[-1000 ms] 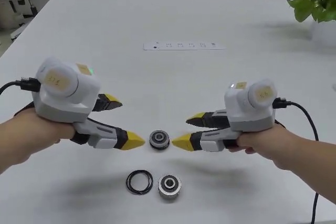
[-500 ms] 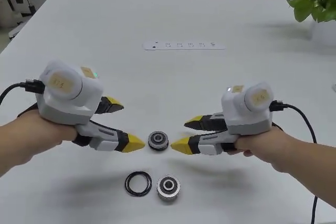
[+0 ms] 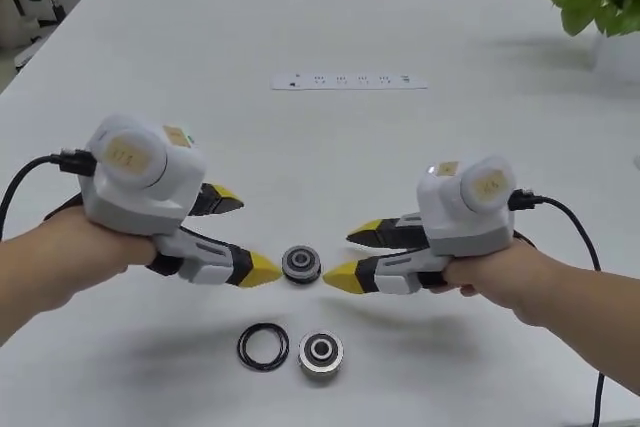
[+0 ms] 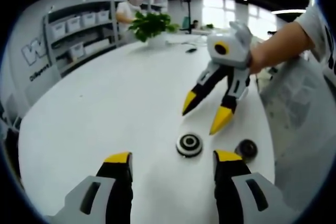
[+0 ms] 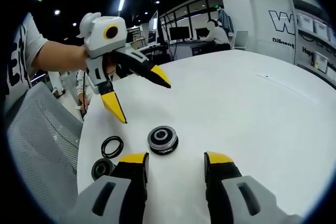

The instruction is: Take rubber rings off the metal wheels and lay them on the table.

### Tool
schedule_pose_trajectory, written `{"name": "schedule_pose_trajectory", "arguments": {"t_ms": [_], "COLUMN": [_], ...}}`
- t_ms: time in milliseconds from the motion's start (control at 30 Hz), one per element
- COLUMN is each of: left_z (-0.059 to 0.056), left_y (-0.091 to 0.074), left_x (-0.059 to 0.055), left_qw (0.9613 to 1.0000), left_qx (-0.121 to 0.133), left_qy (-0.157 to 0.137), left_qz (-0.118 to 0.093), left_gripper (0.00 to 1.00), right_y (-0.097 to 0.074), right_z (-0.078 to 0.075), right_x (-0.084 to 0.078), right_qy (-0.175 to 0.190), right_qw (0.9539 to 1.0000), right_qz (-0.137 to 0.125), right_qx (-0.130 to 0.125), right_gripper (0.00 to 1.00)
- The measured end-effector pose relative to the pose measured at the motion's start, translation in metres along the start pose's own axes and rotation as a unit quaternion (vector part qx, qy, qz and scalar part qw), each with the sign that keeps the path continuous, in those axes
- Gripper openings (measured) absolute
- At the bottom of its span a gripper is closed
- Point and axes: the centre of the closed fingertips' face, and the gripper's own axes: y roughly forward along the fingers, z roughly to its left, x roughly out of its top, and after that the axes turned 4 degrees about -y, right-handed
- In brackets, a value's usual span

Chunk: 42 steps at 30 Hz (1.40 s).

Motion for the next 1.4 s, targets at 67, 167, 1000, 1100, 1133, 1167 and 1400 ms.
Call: {"name": "schedule_pose_trajectory", "arguments": {"t_ms": [67,167,1000,1100,1133,1167,1400], "left_z": [-0.001,-0.002,-0.014,-0.015,-0.015,-0.016,-0.019], "left_y": [0.001,0.002,0.017,0.018,0.018,0.019,0.022], "left_x": [-0.001,-0.001,-0.002,-0.002,-0.002,-0.003,-0.002], "left_qw": [1.0,1.0,0.9996,0.9995,0.9995,0.9995,0.9993], "left_qx": [-0.003,-0.006,-0.027,-0.029,-0.03,-0.031,-0.035], "left_qy": [0.001,-0.001,0.0,0.001,0.001,0.001,0.002], "left_qz": [0.002,0.002,0.007,0.009,0.009,0.01,0.011], "left_gripper": [0.61,0.59,0.49,0.47,0.47,0.46,0.42], "right_y": [0.001,0.003,0.012,0.013,0.013,0.014,0.015], "right_z": [0.001,0.002,0.009,0.011,0.011,0.012,0.013], "right_x": [0.0,-0.001,-0.004,-0.004,-0.004,-0.004,-0.003], "right_qy": [-0.002,-0.005,-0.015,-0.017,-0.017,-0.018,-0.018], "right_qw": [1.0,1.0,0.9998,0.9997,0.9997,0.9996,0.9996], "right_qz": [0.0,0.002,0.005,0.006,0.006,0.006,0.004], "right_qx": [0.002,0.004,0.016,0.018,0.019,0.019,0.021], "right_gripper": [0.39,0.38,0.3,0.29,0.29,0.29,0.27]}}
